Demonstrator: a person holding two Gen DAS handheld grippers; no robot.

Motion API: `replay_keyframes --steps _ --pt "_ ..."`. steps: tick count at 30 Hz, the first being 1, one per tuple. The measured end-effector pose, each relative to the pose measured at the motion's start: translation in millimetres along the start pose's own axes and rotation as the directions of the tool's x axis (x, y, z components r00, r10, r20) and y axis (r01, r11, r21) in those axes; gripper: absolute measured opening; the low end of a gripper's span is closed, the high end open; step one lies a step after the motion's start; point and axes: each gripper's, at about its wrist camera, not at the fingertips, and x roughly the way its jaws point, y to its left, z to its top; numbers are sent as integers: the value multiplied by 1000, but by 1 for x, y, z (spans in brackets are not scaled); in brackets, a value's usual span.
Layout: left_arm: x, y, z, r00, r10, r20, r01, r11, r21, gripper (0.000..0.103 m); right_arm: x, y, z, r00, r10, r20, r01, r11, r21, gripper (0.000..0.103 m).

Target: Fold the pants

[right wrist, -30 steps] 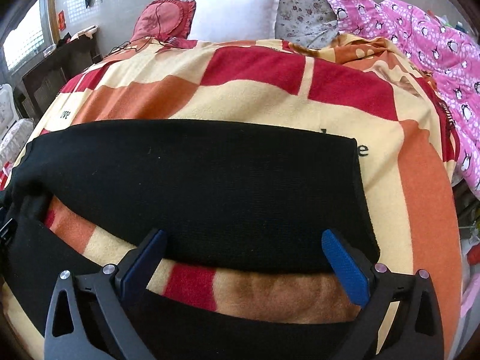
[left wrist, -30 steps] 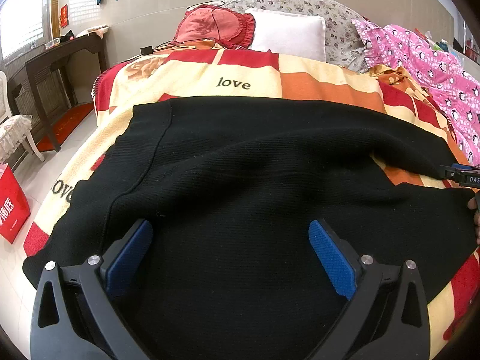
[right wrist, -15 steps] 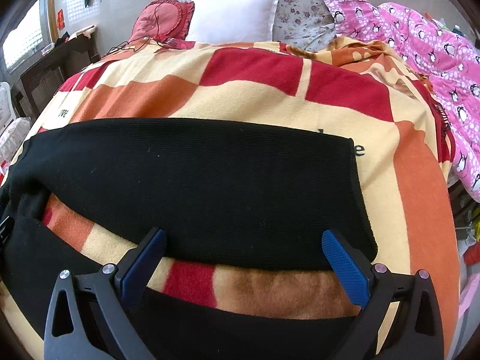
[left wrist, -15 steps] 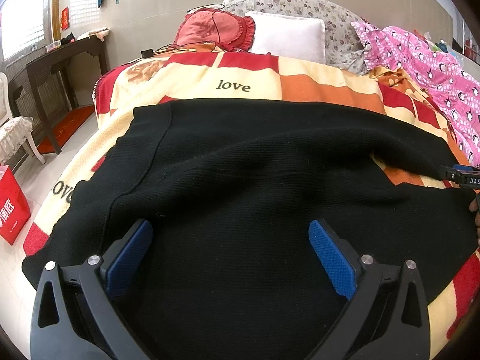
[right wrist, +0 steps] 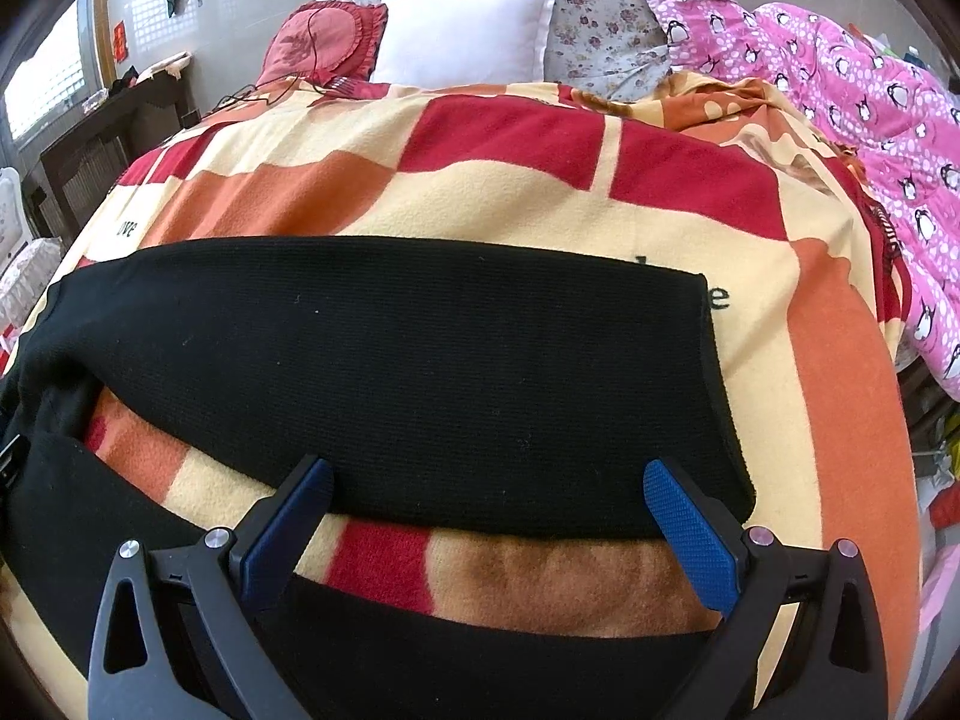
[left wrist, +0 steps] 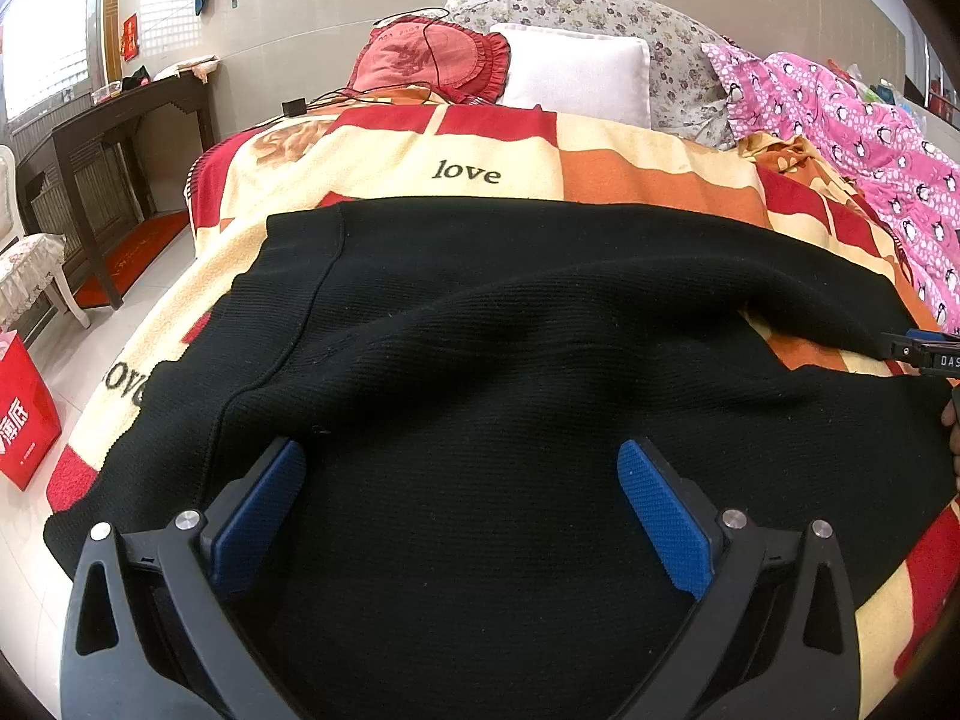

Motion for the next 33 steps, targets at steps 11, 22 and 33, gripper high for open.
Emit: replay_keyframes --steps 11,22,33 --pt "0 0 0 1000 0 -1 0 1000 -1 103 0 -2 0 1000 5 1 -5 1000 4 102" --pt "-1 0 -1 1000 0 -1 0 1000 -2 103 -1 -1 1 1000 7 2 -7 1000 9 102" --pt "0 0 0 1000 1 2 -1 1000 -1 103 -1 0 0 1000 8 3 -8 1000 11 102"
